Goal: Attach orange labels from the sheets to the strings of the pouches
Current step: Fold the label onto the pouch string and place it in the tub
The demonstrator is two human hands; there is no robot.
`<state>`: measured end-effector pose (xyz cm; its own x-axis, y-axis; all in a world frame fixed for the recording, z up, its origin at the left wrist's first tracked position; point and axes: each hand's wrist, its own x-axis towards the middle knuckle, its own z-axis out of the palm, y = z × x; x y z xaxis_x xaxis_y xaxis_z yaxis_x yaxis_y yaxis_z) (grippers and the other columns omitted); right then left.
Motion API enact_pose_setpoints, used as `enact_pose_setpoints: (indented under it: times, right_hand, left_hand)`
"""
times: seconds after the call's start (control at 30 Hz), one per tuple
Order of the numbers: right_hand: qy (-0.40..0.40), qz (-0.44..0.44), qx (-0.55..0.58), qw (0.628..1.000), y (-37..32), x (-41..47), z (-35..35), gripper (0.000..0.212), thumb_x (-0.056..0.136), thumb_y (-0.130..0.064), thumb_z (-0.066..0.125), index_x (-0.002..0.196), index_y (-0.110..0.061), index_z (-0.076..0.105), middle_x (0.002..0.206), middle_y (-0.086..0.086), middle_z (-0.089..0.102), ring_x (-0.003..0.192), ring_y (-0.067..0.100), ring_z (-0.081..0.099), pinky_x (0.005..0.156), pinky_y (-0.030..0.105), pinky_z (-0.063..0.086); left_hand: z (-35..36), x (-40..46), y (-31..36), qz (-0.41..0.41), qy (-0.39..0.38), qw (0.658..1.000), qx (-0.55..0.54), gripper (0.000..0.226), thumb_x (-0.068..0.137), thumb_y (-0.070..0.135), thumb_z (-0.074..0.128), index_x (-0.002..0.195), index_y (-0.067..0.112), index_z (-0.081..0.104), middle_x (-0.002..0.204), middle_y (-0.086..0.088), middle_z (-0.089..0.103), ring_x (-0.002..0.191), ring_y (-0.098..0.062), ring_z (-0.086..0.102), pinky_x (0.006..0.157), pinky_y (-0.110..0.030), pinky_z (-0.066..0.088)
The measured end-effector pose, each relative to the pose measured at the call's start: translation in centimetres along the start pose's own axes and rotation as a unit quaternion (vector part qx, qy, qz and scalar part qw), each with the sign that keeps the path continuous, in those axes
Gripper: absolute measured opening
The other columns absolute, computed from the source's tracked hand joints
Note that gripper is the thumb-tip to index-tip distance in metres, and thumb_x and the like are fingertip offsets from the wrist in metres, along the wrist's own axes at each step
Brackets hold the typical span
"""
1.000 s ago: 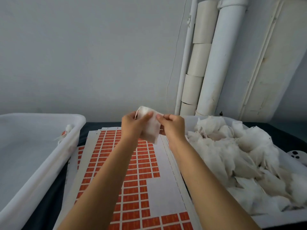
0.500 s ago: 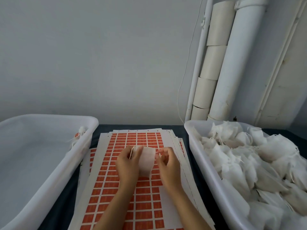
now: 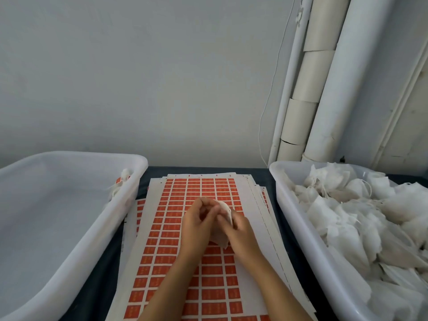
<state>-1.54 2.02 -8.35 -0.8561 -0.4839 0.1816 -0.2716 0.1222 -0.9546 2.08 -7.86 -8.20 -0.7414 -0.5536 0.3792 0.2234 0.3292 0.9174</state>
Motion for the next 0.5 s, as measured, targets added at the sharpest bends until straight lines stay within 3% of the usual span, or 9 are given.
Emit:
enact_pose_setpoints:
  times: [0.13, 0.23, 0.33, 0.4, 0.5]
  right_hand:
    - [0.018, 0.015, 0.04, 0.999, 0.0, 0.2, -0.8, 0.03, 0.083, -0.055, 0.033, 0.099, -0.039, 0.052, 0.102, -0.015, 0.058, 0.095, 0.006, 0.059, 0.063, 0.007, 0.048]
    - [0.0, 0.045, 0.028, 0.999, -0.1, 0.0, -1.1, 0.045, 0.08, -0.059, 0.025, 0.114, -0.037, 0.043, 0.11, -0.015, 0.05, 0.1, 0.005, 0.054, 0.066, 0.007, 0.048]
    - [-0.017, 0.078, 0.006, 0.997, 0.3, 0.1, -1.5, 0.046, 0.088, -0.056, 0.026, 0.122, -0.031, 0.045, 0.116, -0.01, 0.049, 0.106, 0.011, 0.054, 0.083, 0.019, 0.051]
    - [-0.016, 0.066, -0.001, 0.998, 0.5, 0.2, -1.9, 0.042, 0.093, -0.049, 0.031, 0.12, -0.025, 0.052, 0.116, -0.006, 0.056, 0.108, 0.015, 0.057, 0.093, 0.029, 0.051]
    - [0.033, 0.0, -0.035, 0.999, 0.8, 0.4, -2.3, 0.021, 0.096, -0.032, 0.044, 0.099, -0.019, 0.06, 0.099, -0.007, 0.064, 0.092, 0.011, 0.062, 0.078, 0.017, 0.053]
  left_hand:
    - [-0.5, 0.2, 0.1, -0.035, 0.036, 0.998, 0.033, 0.038, 0.073, 0.023, 0.08, 0.098, 0.031, 0.052, 0.094, 0.018, 0.057, 0.087, -0.004, 0.058, 0.062, -0.003, 0.045]
    - [-0.5, 0.3, 0.2, -0.068, -0.01, 0.997, 0.027, 0.054, 0.069, 0.031, 0.081, 0.109, 0.029, 0.044, 0.101, 0.021, 0.05, 0.092, -0.002, 0.054, 0.063, -0.005, 0.046]
    - [-0.2, -0.1, 0.1, -0.098, -0.076, 0.992, 0.015, 0.037, 0.075, 0.036, 0.075, 0.104, 0.025, 0.054, 0.1, 0.013, 0.06, 0.09, -0.009, 0.061, 0.058, -0.01, 0.05]
    - [-0.1, -0.3, 0.0, -0.091, -0.071, 0.993, 0.038, 0.026, 0.079, 0.036, 0.071, 0.097, 0.023, 0.059, 0.093, 0.012, 0.062, 0.084, -0.008, 0.062, 0.053, -0.009, 0.047]
    - [-0.3, -0.2, -0.2, -0.081, -0.069, 0.993, 0.043, 0.019, 0.082, 0.036, 0.068, 0.091, 0.02, 0.06, 0.089, 0.011, 0.063, 0.08, -0.006, 0.062, 0.054, -0.009, 0.047]
